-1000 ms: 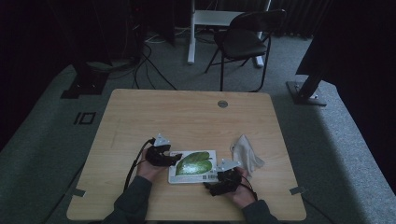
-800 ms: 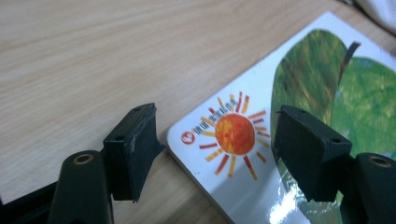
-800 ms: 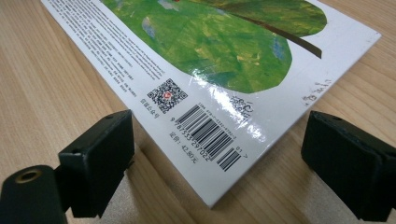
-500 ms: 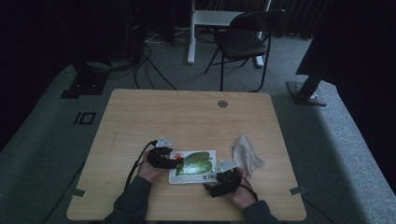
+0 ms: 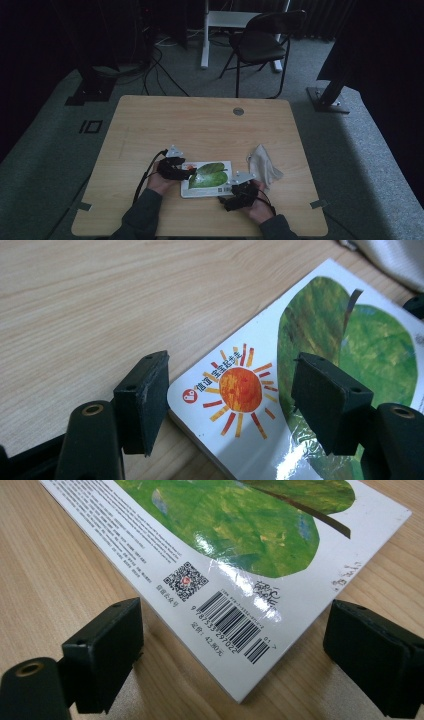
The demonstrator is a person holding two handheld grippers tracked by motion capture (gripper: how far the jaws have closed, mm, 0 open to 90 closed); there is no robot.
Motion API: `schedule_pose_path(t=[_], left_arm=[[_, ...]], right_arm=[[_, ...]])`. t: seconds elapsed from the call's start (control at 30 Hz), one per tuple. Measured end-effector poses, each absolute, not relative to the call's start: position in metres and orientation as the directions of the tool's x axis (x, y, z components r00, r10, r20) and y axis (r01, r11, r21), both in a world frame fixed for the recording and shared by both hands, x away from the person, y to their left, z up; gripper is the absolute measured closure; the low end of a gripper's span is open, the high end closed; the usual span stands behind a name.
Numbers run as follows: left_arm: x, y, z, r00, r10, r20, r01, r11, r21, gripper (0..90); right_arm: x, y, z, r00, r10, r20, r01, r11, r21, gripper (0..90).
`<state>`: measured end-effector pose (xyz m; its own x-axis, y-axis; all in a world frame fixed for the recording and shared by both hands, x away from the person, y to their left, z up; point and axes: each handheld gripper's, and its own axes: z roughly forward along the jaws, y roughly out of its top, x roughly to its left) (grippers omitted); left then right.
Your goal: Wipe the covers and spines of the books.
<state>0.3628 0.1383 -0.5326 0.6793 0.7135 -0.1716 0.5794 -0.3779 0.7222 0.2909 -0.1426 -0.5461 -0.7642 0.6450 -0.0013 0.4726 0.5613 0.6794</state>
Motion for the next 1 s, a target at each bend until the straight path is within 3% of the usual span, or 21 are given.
schedule_pose_path(t=[1.0], left_arm=[[0.357, 0.143, -0.496, 0.688, 0.691, -0.224, 0.517, -0.249, 0.819, 34.0]], right_arm=[[0.295, -0.140, -0.547, -0.726, 0.688, -0.004, 0.494, 0.526, 0.692, 8.6]])
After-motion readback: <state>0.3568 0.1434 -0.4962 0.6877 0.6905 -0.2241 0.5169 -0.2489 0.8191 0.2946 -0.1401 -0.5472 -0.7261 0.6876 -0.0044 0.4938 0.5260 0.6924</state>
